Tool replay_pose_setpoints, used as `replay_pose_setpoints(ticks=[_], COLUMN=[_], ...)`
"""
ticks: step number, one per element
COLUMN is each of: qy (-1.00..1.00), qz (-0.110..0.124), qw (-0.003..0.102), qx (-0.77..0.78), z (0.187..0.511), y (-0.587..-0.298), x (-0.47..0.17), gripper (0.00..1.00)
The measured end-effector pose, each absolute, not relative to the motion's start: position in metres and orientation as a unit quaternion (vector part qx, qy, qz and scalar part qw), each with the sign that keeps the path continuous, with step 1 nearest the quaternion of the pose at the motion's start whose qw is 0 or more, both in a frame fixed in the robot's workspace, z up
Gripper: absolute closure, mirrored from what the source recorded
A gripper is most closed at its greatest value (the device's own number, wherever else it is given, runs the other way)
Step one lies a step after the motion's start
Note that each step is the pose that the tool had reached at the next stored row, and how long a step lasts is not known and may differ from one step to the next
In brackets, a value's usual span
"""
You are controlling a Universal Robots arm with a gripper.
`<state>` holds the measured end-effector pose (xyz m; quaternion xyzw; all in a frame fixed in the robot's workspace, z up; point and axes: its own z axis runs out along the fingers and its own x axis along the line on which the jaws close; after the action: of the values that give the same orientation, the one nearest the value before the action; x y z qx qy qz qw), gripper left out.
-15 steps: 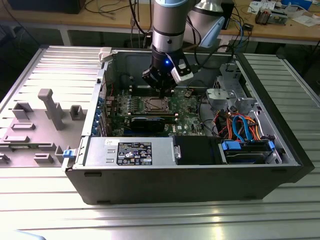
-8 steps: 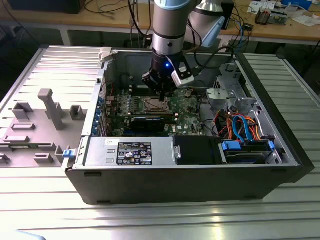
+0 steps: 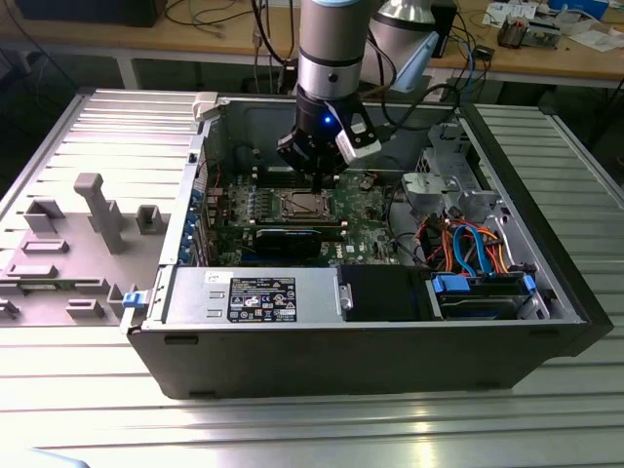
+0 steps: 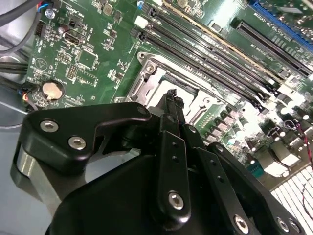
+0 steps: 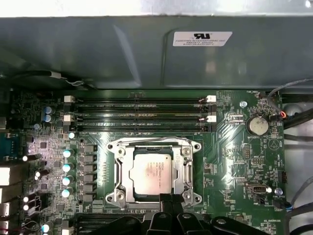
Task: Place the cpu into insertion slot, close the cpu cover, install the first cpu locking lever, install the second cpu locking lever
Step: 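Install the second cpu locking lever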
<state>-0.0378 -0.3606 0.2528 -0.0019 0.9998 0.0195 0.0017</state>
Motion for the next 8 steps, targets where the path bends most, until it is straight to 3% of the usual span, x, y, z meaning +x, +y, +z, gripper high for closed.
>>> replay_pose_setpoints(ticks=[5,8], qy=[1.0,0.999], qz=[0.02,0.04], qw=[0.002,0.002], qx=[-0.002,-0.002], z=[0.258,0.258], y=[-0.366,-0.377], x=[-0.038,-0.038], gripper=[0.89,0.89])
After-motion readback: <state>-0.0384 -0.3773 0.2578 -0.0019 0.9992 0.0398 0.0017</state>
